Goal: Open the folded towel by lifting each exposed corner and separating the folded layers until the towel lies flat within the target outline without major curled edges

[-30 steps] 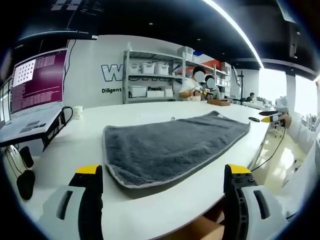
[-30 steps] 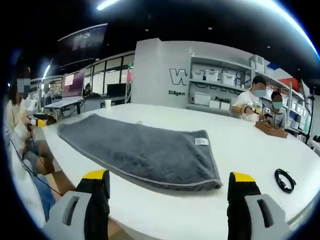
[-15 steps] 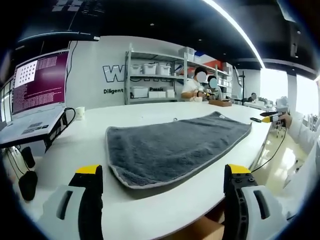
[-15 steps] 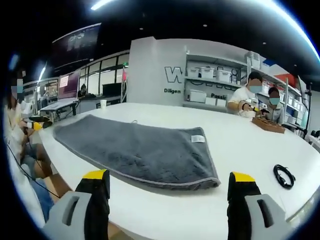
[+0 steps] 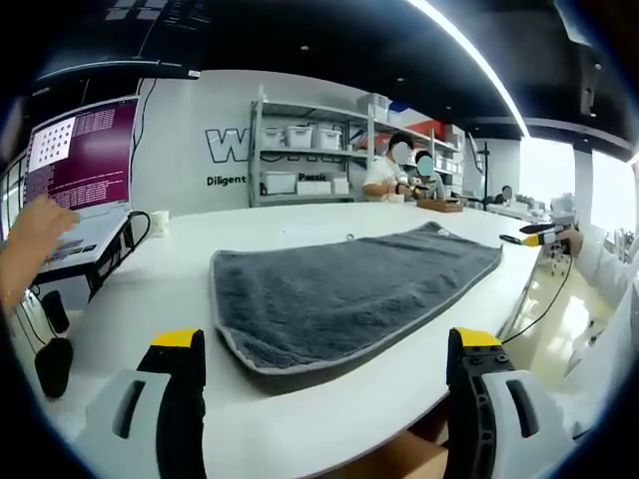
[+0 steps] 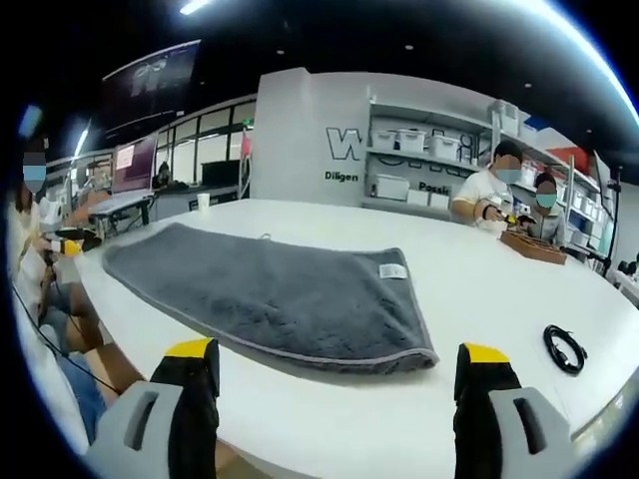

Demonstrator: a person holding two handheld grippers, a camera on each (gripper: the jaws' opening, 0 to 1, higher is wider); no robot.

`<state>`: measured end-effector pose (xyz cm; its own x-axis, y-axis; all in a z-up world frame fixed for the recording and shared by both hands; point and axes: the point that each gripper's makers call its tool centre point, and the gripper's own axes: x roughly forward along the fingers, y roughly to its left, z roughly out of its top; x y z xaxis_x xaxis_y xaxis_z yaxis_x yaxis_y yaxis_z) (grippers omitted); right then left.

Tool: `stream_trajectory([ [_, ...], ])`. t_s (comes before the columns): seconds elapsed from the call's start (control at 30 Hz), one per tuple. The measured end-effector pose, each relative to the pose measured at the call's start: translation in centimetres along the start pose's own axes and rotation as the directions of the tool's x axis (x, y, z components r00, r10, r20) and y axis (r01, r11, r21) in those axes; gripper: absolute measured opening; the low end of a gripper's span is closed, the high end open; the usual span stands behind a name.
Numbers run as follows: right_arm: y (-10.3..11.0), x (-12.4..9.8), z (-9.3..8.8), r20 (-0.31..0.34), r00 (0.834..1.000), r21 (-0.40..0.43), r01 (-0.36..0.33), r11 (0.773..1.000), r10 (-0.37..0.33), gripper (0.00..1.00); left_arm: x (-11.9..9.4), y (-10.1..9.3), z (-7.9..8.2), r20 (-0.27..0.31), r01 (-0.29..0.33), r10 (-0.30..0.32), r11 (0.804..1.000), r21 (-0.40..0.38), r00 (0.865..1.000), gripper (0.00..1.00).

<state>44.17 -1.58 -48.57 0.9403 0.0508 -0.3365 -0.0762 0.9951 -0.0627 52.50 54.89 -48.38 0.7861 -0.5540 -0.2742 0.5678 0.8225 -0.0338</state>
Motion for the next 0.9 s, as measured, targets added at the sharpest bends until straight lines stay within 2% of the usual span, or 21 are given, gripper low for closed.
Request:
stream_trajectory([
  [0.9, -0.06, 0.04, -0.16, -0.012, 1.0, -0.02, 0.007, 1.0, -0.007, 0.99, -0.2, -0.07, -0.05, 0.004, -0.005, 0.005, 1.0, 0.001, 1.0, 0.99],
])
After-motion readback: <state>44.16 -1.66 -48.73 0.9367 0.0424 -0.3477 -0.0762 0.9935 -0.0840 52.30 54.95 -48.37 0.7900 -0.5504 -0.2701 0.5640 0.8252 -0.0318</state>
